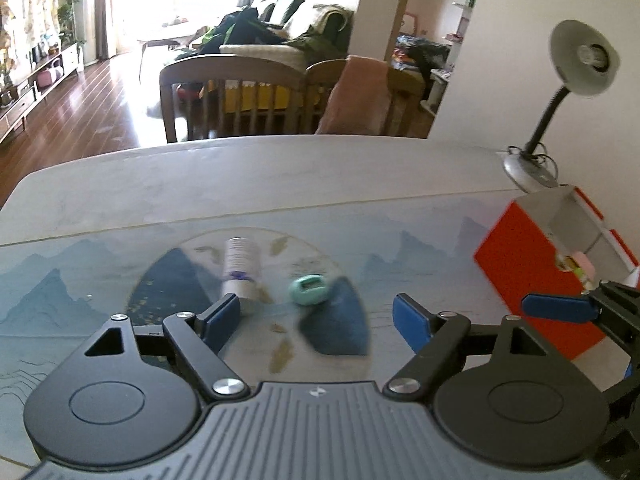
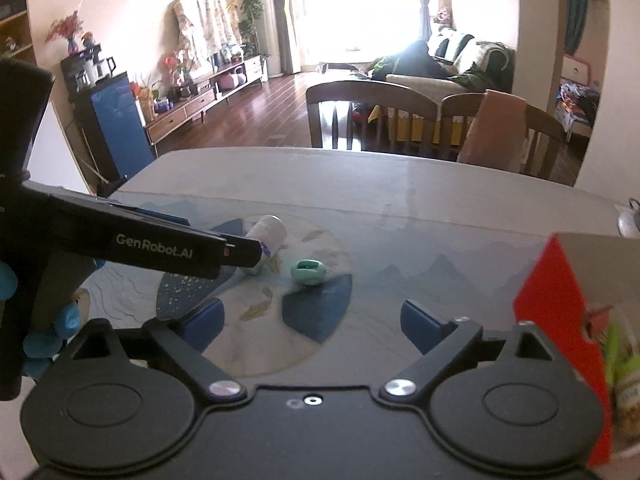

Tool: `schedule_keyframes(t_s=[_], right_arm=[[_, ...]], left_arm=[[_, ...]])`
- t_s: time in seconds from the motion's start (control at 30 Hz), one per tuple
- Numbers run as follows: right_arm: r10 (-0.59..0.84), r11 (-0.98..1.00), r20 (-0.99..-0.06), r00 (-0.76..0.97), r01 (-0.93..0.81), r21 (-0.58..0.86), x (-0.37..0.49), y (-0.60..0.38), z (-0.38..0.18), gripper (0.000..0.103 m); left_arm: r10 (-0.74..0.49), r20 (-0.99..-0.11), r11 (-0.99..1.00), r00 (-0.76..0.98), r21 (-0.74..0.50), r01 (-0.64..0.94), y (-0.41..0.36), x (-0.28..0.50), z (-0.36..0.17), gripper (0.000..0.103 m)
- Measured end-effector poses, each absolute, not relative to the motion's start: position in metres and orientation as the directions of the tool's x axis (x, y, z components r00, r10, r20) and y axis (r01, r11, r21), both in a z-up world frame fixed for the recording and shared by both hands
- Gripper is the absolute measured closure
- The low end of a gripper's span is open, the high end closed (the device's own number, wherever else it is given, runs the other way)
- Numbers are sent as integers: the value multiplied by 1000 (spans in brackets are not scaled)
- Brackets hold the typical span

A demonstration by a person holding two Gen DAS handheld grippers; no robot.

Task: Organize rigid objects
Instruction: 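Move both grippers back toward the white bottle and teal sharpener, then grasp the white bottle with the left gripper while the right grasps the teal sharpener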

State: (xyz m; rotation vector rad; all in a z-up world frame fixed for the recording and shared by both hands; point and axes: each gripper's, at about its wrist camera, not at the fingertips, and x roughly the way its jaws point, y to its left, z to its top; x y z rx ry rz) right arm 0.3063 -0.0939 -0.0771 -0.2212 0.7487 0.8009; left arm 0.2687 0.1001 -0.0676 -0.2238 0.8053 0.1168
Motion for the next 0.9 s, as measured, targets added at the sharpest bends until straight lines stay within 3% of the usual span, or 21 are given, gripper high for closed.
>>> schedule_keyframes(t_s=[0.2, 0.37, 0.9], right_arm=[[556, 686, -698, 451, -723, 79, 321, -64, -95, 6], [537, 682, -718, 443, -729, 61, 335, -43, -114, 6], [477, 691, -771, 421, -722, 32, 368, 3, -160, 18]], left_arm=[[22, -742, 963, 670, -163, -212, 128, 283, -89, 16], [17, -748, 954, 663, -187, -235, 143, 301, -106, 0], [72, -793, 948, 605, -134, -289, 164, 352, -165, 0]])
